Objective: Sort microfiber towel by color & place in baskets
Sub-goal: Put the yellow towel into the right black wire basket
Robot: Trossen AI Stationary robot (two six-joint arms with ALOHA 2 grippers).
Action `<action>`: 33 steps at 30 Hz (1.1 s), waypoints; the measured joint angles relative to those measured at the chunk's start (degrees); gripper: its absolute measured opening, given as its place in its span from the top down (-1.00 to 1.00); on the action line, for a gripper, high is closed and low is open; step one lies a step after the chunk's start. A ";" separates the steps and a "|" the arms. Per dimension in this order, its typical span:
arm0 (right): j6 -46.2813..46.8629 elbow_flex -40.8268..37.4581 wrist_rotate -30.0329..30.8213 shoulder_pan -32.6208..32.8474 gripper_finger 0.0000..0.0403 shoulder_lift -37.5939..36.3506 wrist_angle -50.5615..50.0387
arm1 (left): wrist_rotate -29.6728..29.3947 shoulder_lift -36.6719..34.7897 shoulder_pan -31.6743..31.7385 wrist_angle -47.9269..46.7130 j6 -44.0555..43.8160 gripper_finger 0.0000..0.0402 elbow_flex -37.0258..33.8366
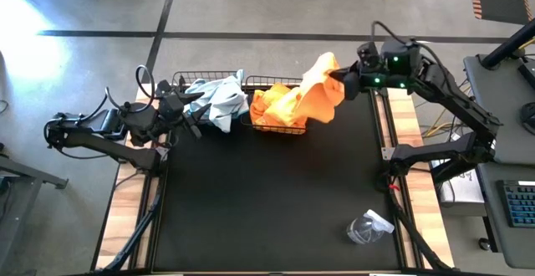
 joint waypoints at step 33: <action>-2.80 0.94 -0.26 0.00 0.95 10.12 24.09 | 0.00 0.00 -0.01 0.00 -0.29 0.21 0.00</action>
